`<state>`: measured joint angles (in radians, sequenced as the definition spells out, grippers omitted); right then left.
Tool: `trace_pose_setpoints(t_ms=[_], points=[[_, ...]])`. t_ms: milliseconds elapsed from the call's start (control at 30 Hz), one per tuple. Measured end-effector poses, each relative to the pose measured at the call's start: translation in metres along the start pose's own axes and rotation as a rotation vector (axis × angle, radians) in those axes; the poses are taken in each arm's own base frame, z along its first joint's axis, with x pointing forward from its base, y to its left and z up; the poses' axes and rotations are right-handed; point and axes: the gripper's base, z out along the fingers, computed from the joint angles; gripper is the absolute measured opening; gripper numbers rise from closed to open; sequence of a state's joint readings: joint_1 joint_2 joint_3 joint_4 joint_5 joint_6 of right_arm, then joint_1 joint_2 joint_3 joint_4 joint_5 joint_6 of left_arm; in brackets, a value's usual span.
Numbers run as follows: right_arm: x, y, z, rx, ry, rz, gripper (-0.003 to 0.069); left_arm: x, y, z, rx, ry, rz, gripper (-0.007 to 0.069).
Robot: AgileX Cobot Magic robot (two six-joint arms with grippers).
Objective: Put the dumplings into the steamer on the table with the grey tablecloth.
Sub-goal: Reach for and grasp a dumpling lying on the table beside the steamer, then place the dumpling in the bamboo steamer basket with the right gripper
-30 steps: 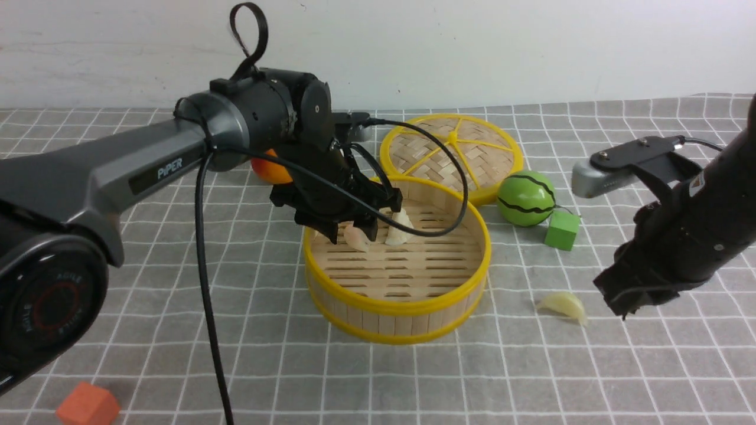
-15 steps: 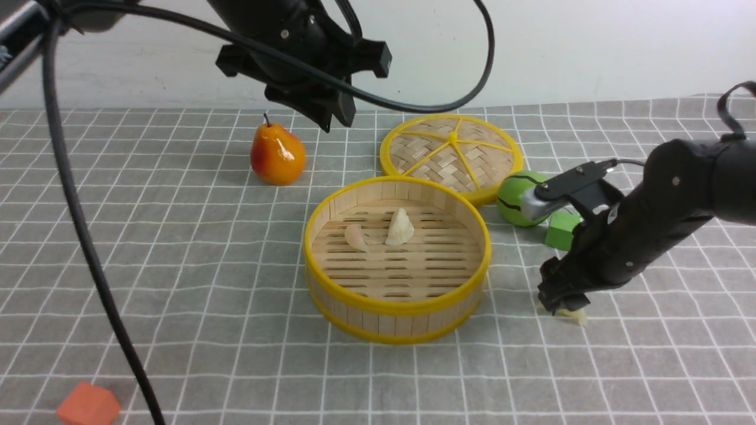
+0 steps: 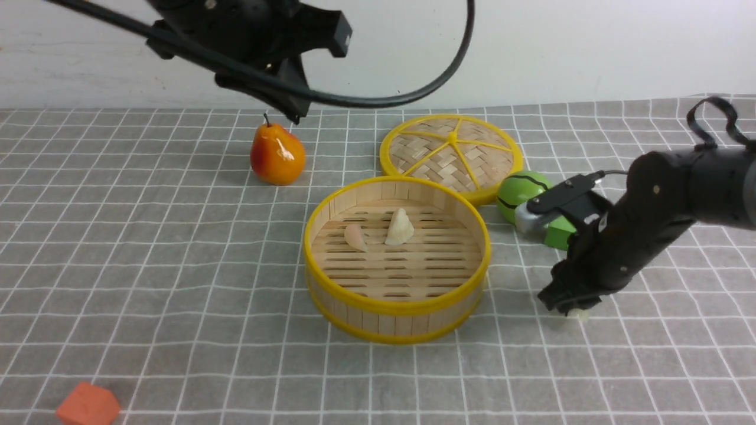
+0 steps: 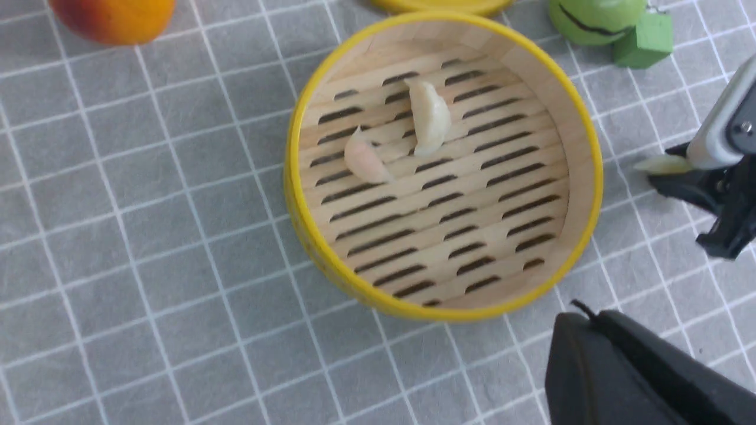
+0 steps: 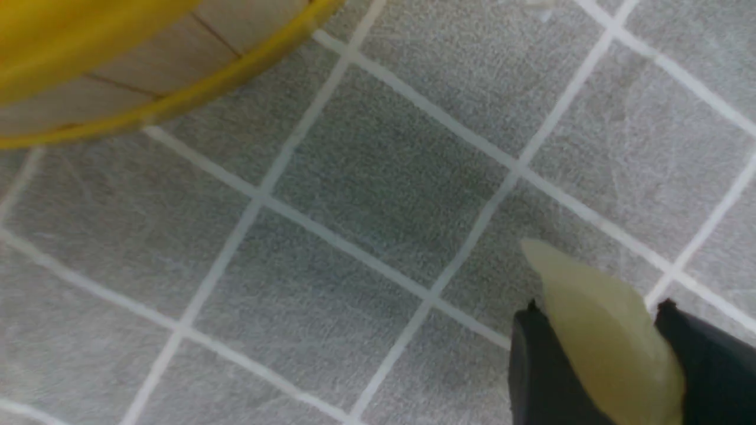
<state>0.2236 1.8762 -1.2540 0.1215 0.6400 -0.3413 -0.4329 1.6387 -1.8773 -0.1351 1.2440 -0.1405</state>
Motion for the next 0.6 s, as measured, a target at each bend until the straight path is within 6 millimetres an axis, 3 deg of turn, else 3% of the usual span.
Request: trace_pose_setpoints(t_ms=[100,133,167,300,433,533,567,600], points=[[-0.026,0.015,-0.05,-0.044,-0.095,0.026,0.024,0.029,0.002,-0.027,-0.002,0.005,0.003,-0.0014],[-0.028,0.016,-0.053,-0.046,-0.102,0.029,0.024,0.029,0.002,-0.027,-0.002,0.005,0.003,-0.0014],[-0.042,0.03,-0.076,-0.076,-0.154,0.011,0.024,0.048,0.004,-0.041,-0.002,0.006,0.003,-0.0014],[-0.069,0.072,-0.103,-0.137,-0.237,-0.085,0.024,0.089,0.009,-0.062,-0.005,0.02,0.002,-0.0014],[-0.085,0.099,-0.092,-0.178,-0.244,-0.11,0.024,0.121,0.013,-0.072,-0.008,0.035,0.0,-0.0014],[-0.094,0.118,-0.052,-0.197,-0.207,-0.114,0.024,0.155,0.019,-0.079,-0.018,0.045,0.002,-0.0014],[-0.095,0.118,-0.053,-0.197,-0.212,-0.115,0.024,0.156,0.019,-0.081,-0.018,0.038,0.003,-0.0014],[-0.095,0.122,-0.031,-0.196,-0.195,-0.113,0.024,0.168,0.023,-0.081,-0.032,0.047,0.006,-0.0014]])
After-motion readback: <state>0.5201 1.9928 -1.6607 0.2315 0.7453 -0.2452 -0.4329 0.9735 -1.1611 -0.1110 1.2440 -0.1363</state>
